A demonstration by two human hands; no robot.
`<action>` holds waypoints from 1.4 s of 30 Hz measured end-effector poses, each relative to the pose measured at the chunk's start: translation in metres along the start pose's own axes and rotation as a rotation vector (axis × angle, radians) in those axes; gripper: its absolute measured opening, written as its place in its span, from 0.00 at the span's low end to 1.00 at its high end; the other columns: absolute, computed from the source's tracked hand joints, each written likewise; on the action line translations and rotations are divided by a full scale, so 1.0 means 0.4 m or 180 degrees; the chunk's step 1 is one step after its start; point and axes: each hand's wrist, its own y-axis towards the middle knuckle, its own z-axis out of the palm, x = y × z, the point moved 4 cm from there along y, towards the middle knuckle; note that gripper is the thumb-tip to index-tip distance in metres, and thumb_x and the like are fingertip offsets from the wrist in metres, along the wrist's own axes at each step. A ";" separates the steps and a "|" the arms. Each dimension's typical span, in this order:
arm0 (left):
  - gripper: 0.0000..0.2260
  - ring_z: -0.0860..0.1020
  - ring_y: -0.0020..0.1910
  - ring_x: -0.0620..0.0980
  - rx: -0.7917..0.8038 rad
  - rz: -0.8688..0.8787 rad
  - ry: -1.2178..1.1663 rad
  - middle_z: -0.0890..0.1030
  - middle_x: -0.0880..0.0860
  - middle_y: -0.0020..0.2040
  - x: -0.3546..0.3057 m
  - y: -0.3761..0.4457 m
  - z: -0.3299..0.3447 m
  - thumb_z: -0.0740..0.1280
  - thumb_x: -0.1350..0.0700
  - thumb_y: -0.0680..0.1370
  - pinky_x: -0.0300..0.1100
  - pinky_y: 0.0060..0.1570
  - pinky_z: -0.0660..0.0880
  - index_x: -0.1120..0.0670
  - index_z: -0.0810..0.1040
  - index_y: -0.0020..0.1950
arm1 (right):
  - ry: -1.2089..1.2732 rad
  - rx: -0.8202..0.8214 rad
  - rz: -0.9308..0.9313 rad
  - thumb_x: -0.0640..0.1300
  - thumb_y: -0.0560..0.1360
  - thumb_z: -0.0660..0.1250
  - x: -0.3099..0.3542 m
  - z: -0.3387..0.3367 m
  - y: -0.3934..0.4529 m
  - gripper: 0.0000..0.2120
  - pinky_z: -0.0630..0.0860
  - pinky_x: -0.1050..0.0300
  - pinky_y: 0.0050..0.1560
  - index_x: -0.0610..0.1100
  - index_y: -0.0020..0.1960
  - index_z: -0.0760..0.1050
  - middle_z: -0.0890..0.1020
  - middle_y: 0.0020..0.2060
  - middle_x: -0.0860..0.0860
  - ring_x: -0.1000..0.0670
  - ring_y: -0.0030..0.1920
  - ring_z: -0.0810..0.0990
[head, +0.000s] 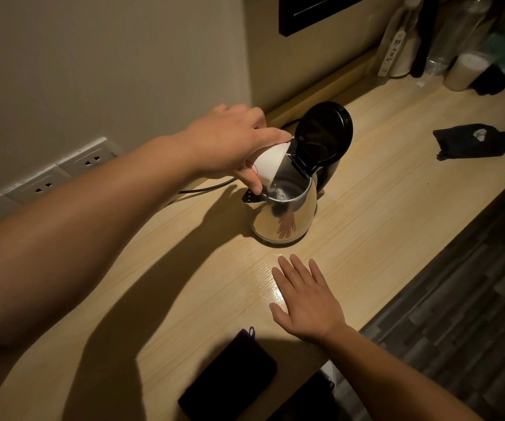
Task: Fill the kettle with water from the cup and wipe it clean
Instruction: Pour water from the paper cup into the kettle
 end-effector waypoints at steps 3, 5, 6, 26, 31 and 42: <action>0.42 0.67 0.61 0.56 0.0138 0.0063 0.0263 0.70 0.55 0.63 -0.010 0.013 -0.013 0.68 0.29 0.65 0.50 0.55 0.64 0.40 0.59 0.75 | 0.0002 -0.0025 -0.0003 0.64 0.78 0.53 0.000 0.001 -0.001 0.33 0.46 0.39 0.74 0.45 0.75 0.67 0.64 0.76 0.45 0.42 0.77 0.56; 0.41 0.67 0.61 0.57 0.0169 0.0202 0.0560 0.70 0.54 0.63 -0.021 0.023 -0.025 0.68 0.29 0.65 0.52 0.57 0.64 0.40 0.59 0.74 | 0.0005 -0.0030 -0.0007 0.64 0.78 0.53 0.000 0.002 0.000 0.33 0.46 0.39 0.74 0.45 0.75 0.67 0.64 0.76 0.45 0.42 0.77 0.56; 0.40 0.67 0.61 0.57 0.0143 0.0321 0.0755 0.70 0.54 0.63 -0.033 0.030 -0.030 0.68 0.29 0.65 0.52 0.57 0.64 0.39 0.59 0.74 | 0.0013 -0.0023 -0.0005 0.64 0.78 0.53 0.000 0.003 -0.001 0.33 0.45 0.39 0.74 0.45 0.75 0.67 0.64 0.77 0.45 0.42 0.77 0.56; 0.34 0.70 0.63 0.45 -0.1952 -0.3151 -0.4596 0.71 0.37 0.61 -0.254 -0.418 0.246 0.74 0.37 0.58 0.44 0.54 0.71 0.21 0.62 0.58 | 0.0885 -0.0049 -0.0109 0.63 0.79 0.55 0.024 -0.115 -0.013 0.34 0.39 0.48 0.76 0.48 0.79 0.55 0.56 0.79 0.48 0.47 0.79 0.50; 0.33 0.70 0.62 0.43 -0.2132 -0.3667 -0.4554 0.69 0.32 0.59 -0.361 -0.529 0.286 0.75 0.37 0.60 0.42 0.53 0.69 0.18 0.60 0.56 | 0.2018 0.0204 -0.0459 0.60 0.75 0.68 0.122 -0.256 0.045 0.39 0.65 0.52 0.71 0.53 0.79 0.52 0.62 0.78 0.52 0.51 0.74 0.64; 0.37 0.70 0.63 0.34 -0.2586 -0.4043 -0.4932 0.70 0.28 0.61 -0.398 -0.669 0.350 0.76 0.33 0.63 0.37 0.52 0.73 0.24 0.59 0.65 | 0.2273 0.0751 -0.1390 0.58 0.72 0.73 0.340 -0.272 0.159 0.34 0.68 0.76 0.48 0.54 0.74 0.64 0.77 0.64 0.57 0.71 0.52 0.72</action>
